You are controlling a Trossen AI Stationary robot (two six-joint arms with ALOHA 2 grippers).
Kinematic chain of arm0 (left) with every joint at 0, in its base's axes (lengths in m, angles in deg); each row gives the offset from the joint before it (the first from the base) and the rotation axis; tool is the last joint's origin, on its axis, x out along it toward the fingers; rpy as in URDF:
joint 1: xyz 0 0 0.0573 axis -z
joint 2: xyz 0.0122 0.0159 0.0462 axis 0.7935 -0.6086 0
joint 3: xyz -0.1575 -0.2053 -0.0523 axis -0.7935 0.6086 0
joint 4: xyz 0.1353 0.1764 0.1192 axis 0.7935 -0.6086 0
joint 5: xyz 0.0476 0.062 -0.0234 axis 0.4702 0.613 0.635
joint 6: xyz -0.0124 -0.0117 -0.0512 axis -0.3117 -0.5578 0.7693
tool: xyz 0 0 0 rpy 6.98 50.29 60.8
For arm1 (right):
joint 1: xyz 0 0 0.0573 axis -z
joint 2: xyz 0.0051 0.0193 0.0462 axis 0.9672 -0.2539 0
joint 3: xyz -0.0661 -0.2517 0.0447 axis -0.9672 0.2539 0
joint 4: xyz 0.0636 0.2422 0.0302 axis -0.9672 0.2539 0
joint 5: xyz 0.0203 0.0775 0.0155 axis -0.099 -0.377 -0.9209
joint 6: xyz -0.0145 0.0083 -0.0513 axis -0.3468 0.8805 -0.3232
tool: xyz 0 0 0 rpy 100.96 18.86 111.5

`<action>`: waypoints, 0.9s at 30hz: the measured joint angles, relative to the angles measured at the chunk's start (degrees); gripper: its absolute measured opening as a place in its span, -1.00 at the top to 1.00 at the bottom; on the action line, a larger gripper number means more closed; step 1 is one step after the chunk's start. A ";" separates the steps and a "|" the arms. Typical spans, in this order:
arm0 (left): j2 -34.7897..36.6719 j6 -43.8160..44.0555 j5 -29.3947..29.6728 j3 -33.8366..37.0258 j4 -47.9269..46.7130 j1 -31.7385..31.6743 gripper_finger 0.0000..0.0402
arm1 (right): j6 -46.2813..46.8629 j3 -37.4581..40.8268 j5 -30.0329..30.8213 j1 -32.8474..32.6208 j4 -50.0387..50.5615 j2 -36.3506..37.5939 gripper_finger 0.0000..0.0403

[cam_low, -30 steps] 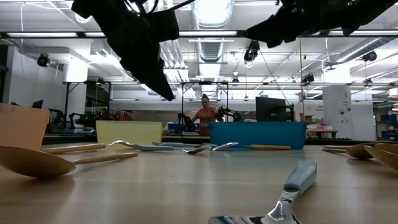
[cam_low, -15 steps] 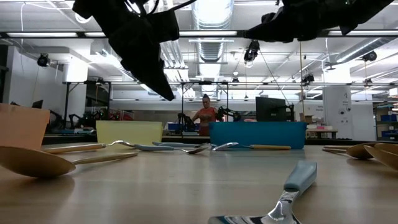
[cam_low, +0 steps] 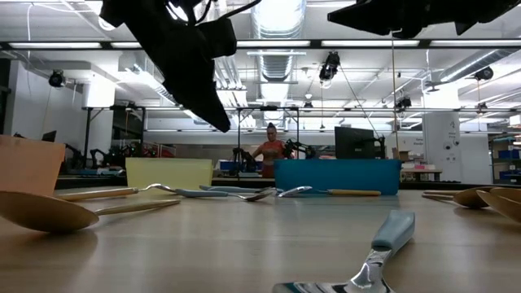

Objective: Sort silverware by color (type)
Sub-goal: Put the blue spoon into the orange bin

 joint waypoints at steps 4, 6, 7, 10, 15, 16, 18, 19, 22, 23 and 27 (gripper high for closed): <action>0.00 -2.85 0.09 -0.01 1.31 -1.63 0.03 | -0.47 0.02 0.02 0.38 0.38 0.22 0.79; -0.21 -3.69 0.09 -0.01 1.71 -2.30 0.04 | -0.36 0.01 0.01 0.78 0.60 0.11 0.79; -0.30 -3.79 0.09 -0.01 1.65 -2.59 0.03 | -0.19 0.01 0.01 1.02 1.19 0.10 0.79; -0.53 -3.46 0.20 -0.01 2.08 -3.09 0.03 | -0.19 0.00 0.04 1.82 4.61 0.15 0.79; -1.99 -0.01 0.63 -0.03 6.21 -3.13 0.04 | -0.23 0.00 0.07 3.72 9.65 0.83 0.79; -2.51 0.53 0.65 -0.04 6.86 -3.10 0.03 | -0.26 0.00 0.04 4.03 10.21 0.89 0.79; -3.85 1.75 0.68 -0.04 8.11 -2.98 0.04 | -0.65 0.00 0.02 4.29 10.61 1.11 0.79; -4.51 2.37 0.64 -0.04 8.40 -2.94 0.04 | -1.11 0.00 -0.03 4.51 11.23 1.24 0.79; -6.24 3.92 0.39 -0.04 8.55 -2.94 0.03 | -1.36 0.00 -0.06 4.76 12.56 1.60 0.79; -6.74 4.15 0.39 -0.04 8.19 -2.94 0.03 | -1.51 0.00 -0.04 4.87 13.38 1.64 0.79; -8.23 4.21 0.37 -0.04 6.55 -2.94 0.03 | -2.49 0.00 -0.20 5.22 14.69 1.94 0.79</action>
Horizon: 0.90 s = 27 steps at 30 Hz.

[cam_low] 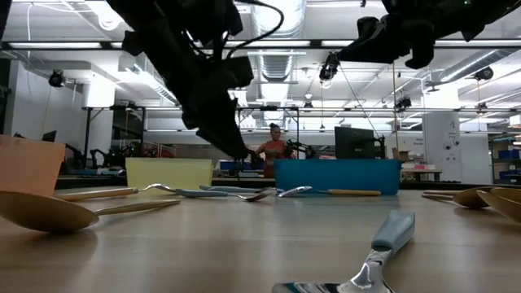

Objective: Sort silverware by color (type)
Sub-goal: Put the blue spoon into the orange bin

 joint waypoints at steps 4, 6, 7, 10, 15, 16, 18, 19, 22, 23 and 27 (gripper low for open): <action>-0.45 0.03 0.00 0.00 -4.69 -0.02 0.03 | 0.38 0.00 -0.02 0.33 0.71 0.05 0.79; -0.45 0.18 0.01 0.00 -5.89 -0.02 0.03 | 0.40 0.00 -0.02 0.34 0.76 0.05 0.79; -0.44 0.20 0.00 0.00 -6.39 -0.02 0.03 | 0.40 0.00 -0.03 0.33 0.73 0.05 0.79; -0.45 -0.31 0.00 0.00 -6.39 -0.02 0.03 | 0.45 0.00 -0.28 0.33 0.78 0.05 0.79; -0.45 -2.91 0.62 0.00 -6.32 -0.02 0.04 | 1.36 0.00 -0.28 0.33 1.27 0.05 0.79; -0.45 -3.23 1.19 0.00 -6.03 -0.02 0.04 | 1.42 0.00 -0.31 0.33 1.28 0.05 0.79; -0.45 -4.28 1.67 0.00 -5.72 -0.02 0.03 | 1.97 0.00 -0.31 0.33 1.31 0.05 0.79; -0.45 -4.81 1.75 0.00 -5.58 -0.02 0.03 | 1.98 0.00 -0.31 0.33 1.28 0.05 0.79; -0.45 -5.55 1.82 0.00 -5.54 -0.07 0.04 | 1.98 0.00 -0.31 0.33 1.30 0.05 0.79; -0.45 -5.55 1.88 0.00 -5.54 -0.07 0.04 | 1.98 0.00 -0.31 0.33 1.30 0.05 0.79; -0.45 -5.61 1.97 0.00 -4.79 -0.07 0.03 | 1.91 0.00 -0.31 0.33 1.28 0.05 0.79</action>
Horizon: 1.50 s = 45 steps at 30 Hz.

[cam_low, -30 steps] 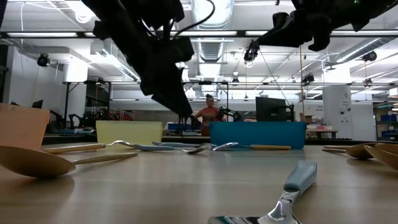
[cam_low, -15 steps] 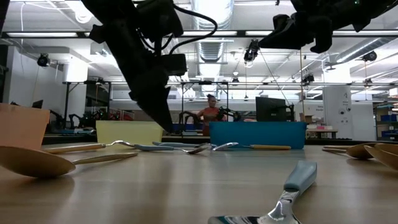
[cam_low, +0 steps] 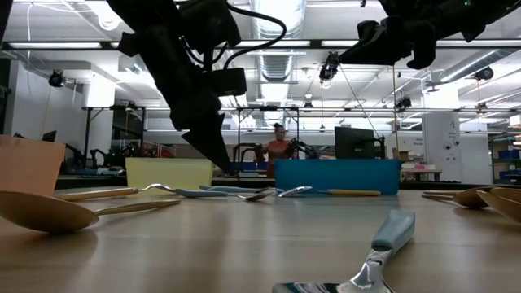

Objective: Sort silverware by color (type)
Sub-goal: Put the blue spoon into the orange bin

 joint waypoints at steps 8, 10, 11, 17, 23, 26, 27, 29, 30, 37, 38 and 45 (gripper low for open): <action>0.00 -1.27 0.17 0.00 1.70 -1.02 0.04 | -0.66 0.00 0.00 0.00 -0.04 0.00 0.79; 0.00 -1.64 0.20 0.00 1.72 -1.14 0.03 | -0.66 0.00 0.00 0.00 -0.06 0.00 0.79; 0.00 -1.76 0.20 0.00 1.71 -1.14 0.03 | -0.66 0.00 0.00 0.00 -0.05 0.00 0.79; 0.01 -1.95 0.17 0.00 1.89 -1.28 0.04 | -0.69 0.00 0.00 0.00 -0.07 0.00 0.79; -1.62 -1.97 0.13 0.02 2.84 -1.29 0.04 | -0.83 0.00 0.00 0.00 -0.09 0.00 0.79; -3.49 -1.98 0.10 0.02 2.93 -1.29 0.04 | -0.98 0.00 0.00 0.00 -0.11 0.00 0.79; -4.11 -1.97 0.05 0.03 2.86 -1.29 0.04 | -0.98 0.00 0.00 0.00 -0.09 0.00 0.79; -4.99 -1.97 -0.07 0.07 2.73 -1.29 0.04 | -0.98 0.00 0.00 0.00 -0.10 0.00 0.79; -5.21 -1.97 -0.09 0.07 2.77 -1.29 0.03 | -0.98 0.00 0.00 0.00 -0.11 0.00 0.79; -5.83 -2.03 -0.49 0.07 0.60 -1.36 0.03 | -1.03 0.00 0.00 0.00 -0.11 0.00 0.79; -5.95 -2.03 -0.50 0.07 0.56 -1.36 0.04 | -1.07 0.00 0.00 0.00 -0.13 0.00 0.79; -6.88 -2.00 -0.52 -0.11 0.64 -1.30 0.15 | -1.09 0.00 0.00 0.00 -0.13 -0.02 0.79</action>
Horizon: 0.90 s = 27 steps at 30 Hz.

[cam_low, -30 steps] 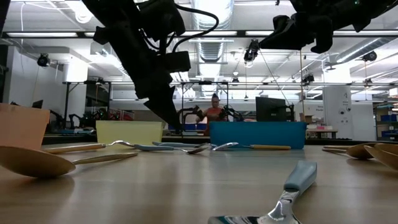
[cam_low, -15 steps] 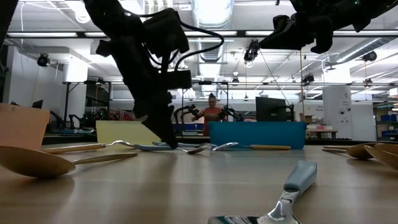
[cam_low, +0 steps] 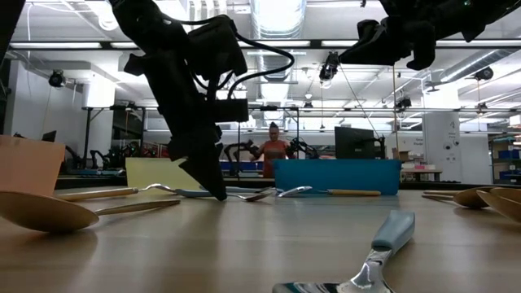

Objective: Sort silverware by color (type)
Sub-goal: Put the blue spoon into the orange bin

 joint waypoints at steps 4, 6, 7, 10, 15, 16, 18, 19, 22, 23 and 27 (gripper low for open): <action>-0.14 0.05 -1.27 0.00 0.05 -0.01 0.38 | -0.15 0.00 0.00 0.00 0.00 0.00 0.79; -0.16 0.26 -1.54 0.00 0.07 0.01 0.51 | -0.17 0.00 0.00 0.00 0.00 0.00 0.79; -0.18 0.40 -1.75 0.00 0.10 0.03 0.58 | -0.17 0.00 0.00 0.00 -0.02 0.00 0.79; -0.21 0.64 -2.28 0.00 0.18 0.03 0.77 | -0.17 0.00 0.00 0.00 -0.05 0.00 0.79; -0.29 3.57 -1.75 0.13 1.63 0.03 0.95 | -0.39 0.00 0.00 0.00 -0.17 0.00 0.79; -0.31 4.59 -1.48 0.13 1.97 0.01 0.95 | -0.39 0.00 0.00 -0.01 -0.17 0.00 0.79; -0.32 6.84 -1.34 0.13 2.26 -0.05 0.95 | -0.39 0.00 0.00 0.00 -0.17 0.00 0.79; -0.28 8.01 -1.26 0.14 2.33 -0.06 0.95 | -0.39 0.00 0.00 0.00 -0.17 0.00 0.79; 0.39 11.98 -1.11 0.27 2.35 0.07 0.97 | -0.37 0.00 0.00 0.00 -0.17 0.00 0.79; 0.79 13.27 -1.11 0.31 2.35 0.17 0.97 | -0.35 0.00 0.00 -0.01 -0.17 0.00 0.79; 4.01 17.11 -0.92 0.33 3.80 0.87 0.98 | -0.11 0.00 0.00 0.00 -0.15 0.00 0.79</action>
